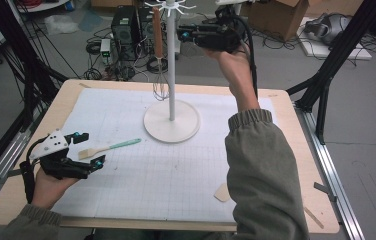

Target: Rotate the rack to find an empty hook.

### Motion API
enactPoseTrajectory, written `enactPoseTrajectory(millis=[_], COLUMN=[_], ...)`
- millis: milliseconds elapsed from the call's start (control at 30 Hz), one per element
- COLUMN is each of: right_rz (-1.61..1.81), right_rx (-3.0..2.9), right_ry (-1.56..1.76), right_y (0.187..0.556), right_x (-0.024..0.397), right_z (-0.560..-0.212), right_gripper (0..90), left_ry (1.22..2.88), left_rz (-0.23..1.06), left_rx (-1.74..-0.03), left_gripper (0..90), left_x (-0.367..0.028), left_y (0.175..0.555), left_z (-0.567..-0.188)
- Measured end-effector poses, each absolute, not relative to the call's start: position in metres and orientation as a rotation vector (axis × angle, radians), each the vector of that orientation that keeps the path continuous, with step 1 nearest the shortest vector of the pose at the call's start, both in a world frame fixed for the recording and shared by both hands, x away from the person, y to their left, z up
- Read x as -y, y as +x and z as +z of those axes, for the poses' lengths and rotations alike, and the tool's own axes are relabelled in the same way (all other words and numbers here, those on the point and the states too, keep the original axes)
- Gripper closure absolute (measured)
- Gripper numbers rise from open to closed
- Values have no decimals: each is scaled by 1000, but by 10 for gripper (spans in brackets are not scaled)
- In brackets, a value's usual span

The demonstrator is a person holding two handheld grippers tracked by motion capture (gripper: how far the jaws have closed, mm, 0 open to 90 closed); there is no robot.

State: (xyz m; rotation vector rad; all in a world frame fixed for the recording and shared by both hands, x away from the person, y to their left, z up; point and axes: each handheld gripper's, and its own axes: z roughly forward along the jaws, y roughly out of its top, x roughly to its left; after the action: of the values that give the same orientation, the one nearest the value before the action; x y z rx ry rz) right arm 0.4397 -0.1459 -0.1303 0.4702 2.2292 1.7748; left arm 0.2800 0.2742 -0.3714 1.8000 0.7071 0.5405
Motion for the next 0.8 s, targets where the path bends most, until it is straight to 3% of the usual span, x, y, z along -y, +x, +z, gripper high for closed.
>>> enactPoseTrajectory(millis=[233, 600, 800], right_rz=[1788, 1748, 1725], right_rx=[-2221, -2259, -2292], right_ry=[529, 555, 518], right_y=[430, 411, 396], right_x=[156, 160, 163], right_z=[-144, -166, -183], right_gripper=[596, 445, 434], left_ry=[1800, 1807, 1802], left_rz=[535, 542, 545], left_rx=[-716, -719, -718], left_gripper=[63, 63, 62], left_x=[-276, -275, -275], left_y=[280, 280, 281], left_z=[-373, -372, -371])
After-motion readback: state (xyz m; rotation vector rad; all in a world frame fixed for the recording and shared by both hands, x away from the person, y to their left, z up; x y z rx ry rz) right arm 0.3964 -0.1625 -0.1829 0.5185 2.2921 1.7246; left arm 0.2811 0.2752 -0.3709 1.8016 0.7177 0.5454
